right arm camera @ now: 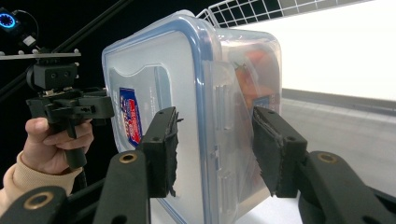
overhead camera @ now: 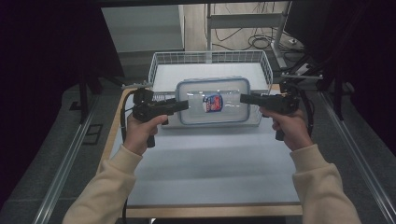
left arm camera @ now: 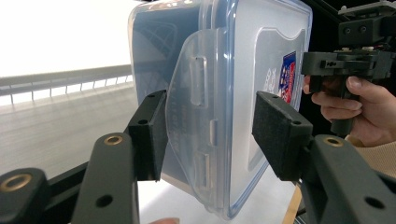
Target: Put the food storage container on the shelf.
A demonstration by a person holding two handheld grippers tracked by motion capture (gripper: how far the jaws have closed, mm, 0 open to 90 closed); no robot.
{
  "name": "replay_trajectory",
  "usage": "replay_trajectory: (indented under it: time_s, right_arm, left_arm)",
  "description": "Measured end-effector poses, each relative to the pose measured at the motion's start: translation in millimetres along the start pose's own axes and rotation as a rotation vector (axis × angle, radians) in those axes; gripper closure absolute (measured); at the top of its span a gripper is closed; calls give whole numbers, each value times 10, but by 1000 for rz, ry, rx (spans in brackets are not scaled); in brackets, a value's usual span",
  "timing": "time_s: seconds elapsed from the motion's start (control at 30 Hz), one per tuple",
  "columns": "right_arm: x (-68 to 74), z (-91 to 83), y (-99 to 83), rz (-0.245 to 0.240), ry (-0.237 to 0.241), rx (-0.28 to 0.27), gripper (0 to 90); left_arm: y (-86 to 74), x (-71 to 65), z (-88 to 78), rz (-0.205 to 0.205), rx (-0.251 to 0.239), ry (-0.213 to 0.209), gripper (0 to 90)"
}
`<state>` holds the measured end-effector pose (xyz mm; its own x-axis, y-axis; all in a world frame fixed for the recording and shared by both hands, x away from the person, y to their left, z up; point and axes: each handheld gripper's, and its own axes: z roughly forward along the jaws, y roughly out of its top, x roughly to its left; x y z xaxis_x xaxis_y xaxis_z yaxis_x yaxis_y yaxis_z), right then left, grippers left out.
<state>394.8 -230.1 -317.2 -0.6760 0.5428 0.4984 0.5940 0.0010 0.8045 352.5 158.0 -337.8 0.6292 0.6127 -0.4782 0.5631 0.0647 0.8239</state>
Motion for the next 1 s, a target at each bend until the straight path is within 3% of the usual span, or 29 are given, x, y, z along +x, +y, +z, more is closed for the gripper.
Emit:
replay_trajectory:
  time_s: [0.57,1.0]
  right_arm:
    - [-21,143,350,-1,-13,-7,519]
    - [-150,281,567,51,-30,7,519]
  left_arm:
    - [370,179,25,-4,3,-9,468]
    - [580,369,151,-70,31,-13,468]
